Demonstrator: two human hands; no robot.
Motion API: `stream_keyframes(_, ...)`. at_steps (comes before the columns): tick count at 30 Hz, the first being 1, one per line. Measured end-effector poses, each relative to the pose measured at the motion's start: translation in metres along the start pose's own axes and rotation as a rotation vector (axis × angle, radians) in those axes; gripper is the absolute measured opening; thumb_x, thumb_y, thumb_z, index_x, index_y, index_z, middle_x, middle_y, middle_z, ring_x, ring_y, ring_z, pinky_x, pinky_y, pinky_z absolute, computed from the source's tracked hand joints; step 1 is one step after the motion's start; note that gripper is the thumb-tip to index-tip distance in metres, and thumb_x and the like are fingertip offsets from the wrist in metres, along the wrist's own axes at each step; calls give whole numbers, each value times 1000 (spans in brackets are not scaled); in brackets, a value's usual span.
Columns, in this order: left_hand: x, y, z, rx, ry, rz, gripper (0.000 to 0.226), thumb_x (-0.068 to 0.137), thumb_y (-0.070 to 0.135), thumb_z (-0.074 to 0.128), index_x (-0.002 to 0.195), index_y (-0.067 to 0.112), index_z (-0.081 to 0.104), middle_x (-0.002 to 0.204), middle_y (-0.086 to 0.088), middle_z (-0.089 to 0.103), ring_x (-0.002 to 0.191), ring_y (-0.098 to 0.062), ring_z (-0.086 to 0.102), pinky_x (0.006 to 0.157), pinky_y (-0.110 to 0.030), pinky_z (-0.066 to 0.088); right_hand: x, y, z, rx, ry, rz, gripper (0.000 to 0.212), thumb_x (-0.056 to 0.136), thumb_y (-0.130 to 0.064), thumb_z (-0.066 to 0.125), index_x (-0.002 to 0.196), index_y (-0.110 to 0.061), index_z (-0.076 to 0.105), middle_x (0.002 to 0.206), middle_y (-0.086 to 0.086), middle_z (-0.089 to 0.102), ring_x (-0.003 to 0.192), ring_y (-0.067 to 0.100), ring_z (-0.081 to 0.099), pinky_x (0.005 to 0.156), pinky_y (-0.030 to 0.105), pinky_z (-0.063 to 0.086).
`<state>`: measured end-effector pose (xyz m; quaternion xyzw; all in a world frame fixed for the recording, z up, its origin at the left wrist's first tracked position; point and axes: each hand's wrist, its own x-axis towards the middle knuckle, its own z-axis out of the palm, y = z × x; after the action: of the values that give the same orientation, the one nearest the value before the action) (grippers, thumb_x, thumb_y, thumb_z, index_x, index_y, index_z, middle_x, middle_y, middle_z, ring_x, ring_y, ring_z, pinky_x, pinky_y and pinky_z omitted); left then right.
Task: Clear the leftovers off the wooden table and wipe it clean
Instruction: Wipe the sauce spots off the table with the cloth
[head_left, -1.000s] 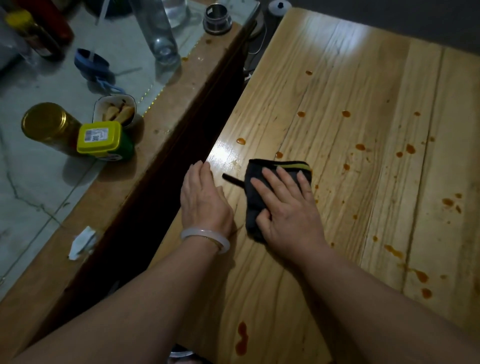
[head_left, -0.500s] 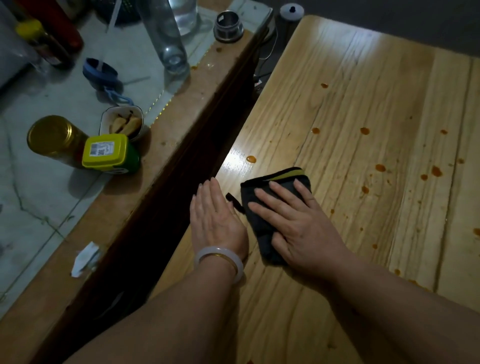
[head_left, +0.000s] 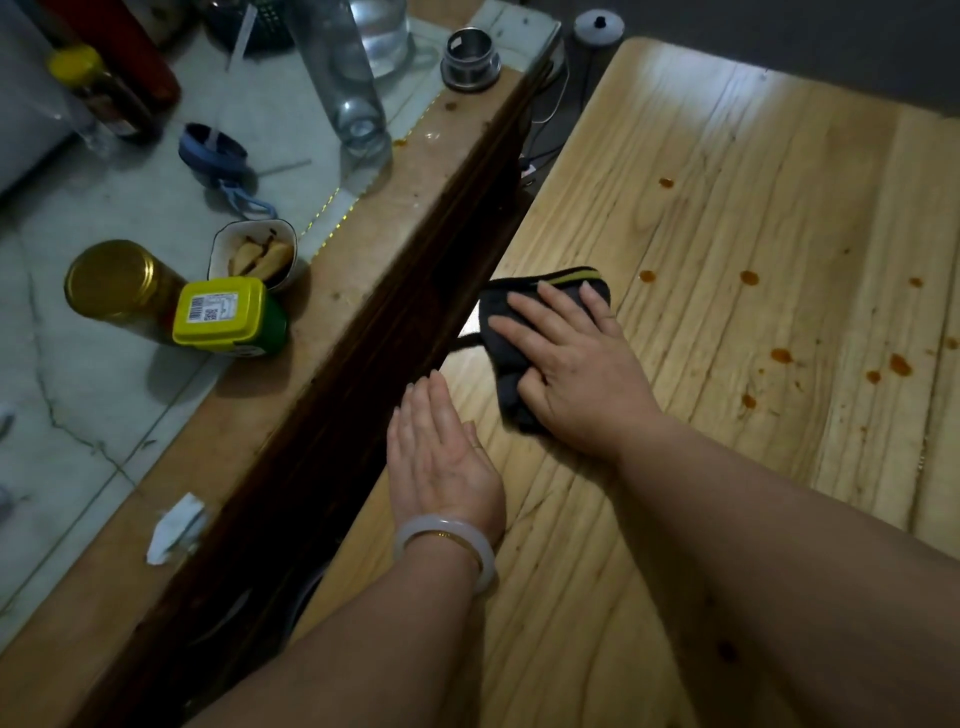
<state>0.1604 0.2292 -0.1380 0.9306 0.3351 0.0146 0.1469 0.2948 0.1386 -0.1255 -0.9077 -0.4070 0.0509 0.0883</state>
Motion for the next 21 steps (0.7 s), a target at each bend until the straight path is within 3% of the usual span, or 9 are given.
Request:
stream_keyframes(9, -2, 0, -2, 15, -25, -10, 56, 100, 27, 20, 151, 11, 2, 159, -6, 8, 146, -17, 5, 118, -30, -1, -18, 1, 2, 5, 33, 378, 63, 91, -37, 24, 153, -27, 31, 162, -1, 23, 151, 20, 8, 122, 46, -4)
stream_keyframes(15, -1, -1, 0, 18, -22, -7, 55, 100, 26, 22, 151, 11, 5, 158, -7, 12, 146, -17, 9, 118, -29, -1, -73, -27, 5, -29, 39, 319, 61, 91, -34, 31, 151, -23, 36, 159, 5, 31, 150, 25, 17, 121, 51, 5)
stream_keyframes(21, -3, -1, -1, 2, -16, 8, 54, 101, 26, 25, 150, 9, 13, 156, -10, 21, 144, -20, 17, 119, -33, 8, -120, -48, 8, -17, 3, 125, 62, 87, -33, 38, 148, -20, 42, 156, 6, 36, 148, 29, 25, 116, 54, 16)
